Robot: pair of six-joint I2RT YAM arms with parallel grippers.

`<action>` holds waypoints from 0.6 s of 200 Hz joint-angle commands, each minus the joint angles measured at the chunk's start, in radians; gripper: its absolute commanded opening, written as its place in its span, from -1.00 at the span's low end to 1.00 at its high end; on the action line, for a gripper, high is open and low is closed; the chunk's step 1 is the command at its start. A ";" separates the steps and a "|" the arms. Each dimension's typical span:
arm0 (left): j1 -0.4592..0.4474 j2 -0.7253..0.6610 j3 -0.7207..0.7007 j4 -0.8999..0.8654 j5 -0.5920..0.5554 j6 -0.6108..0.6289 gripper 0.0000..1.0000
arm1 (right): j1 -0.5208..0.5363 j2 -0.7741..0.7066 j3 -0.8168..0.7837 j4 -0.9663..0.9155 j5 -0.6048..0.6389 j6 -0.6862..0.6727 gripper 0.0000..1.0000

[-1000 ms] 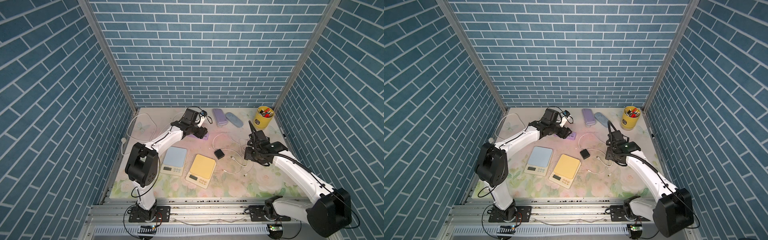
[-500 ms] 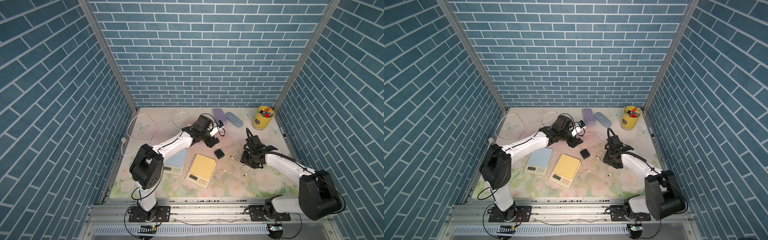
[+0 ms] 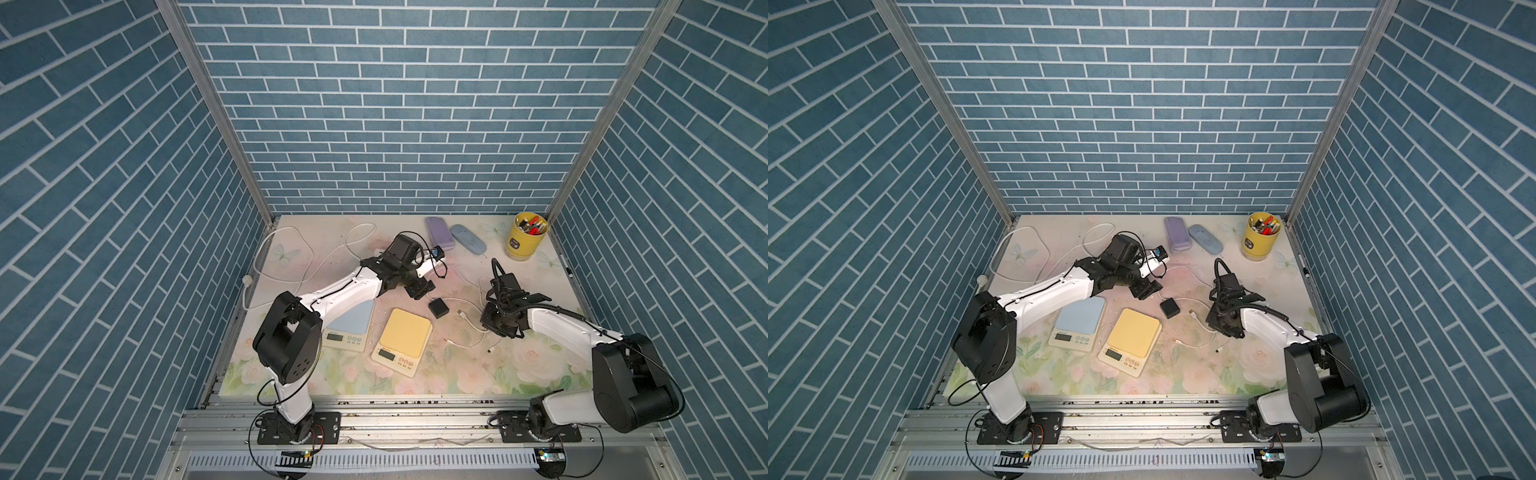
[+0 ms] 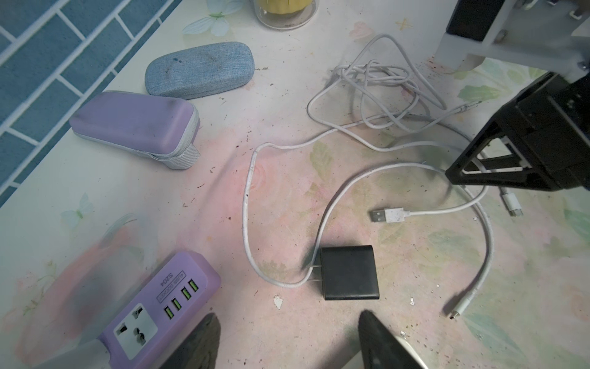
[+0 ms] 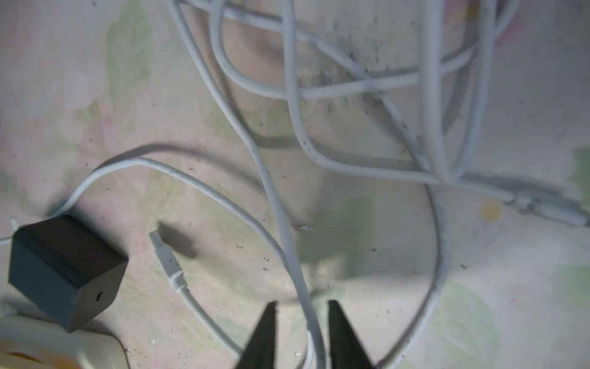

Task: Charge the electronic scale
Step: Pick up the charging cable from the center of the board.

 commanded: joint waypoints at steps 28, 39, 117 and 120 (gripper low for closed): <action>0.021 -0.117 -0.108 0.142 0.016 0.085 0.45 | -0.003 -0.133 0.073 -0.025 0.000 -0.132 -1.00; 0.024 -0.142 -0.130 0.185 0.059 0.102 0.46 | -0.003 -0.161 0.112 -0.050 -0.033 -0.208 -1.00; 0.040 -0.196 -0.098 -0.001 0.342 0.359 0.24 | -0.002 -0.195 0.374 -0.187 -0.499 -0.653 -1.00; 0.040 -0.202 -0.107 0.005 0.355 0.361 0.24 | -0.003 -0.197 0.378 -0.186 -0.514 -0.663 -1.00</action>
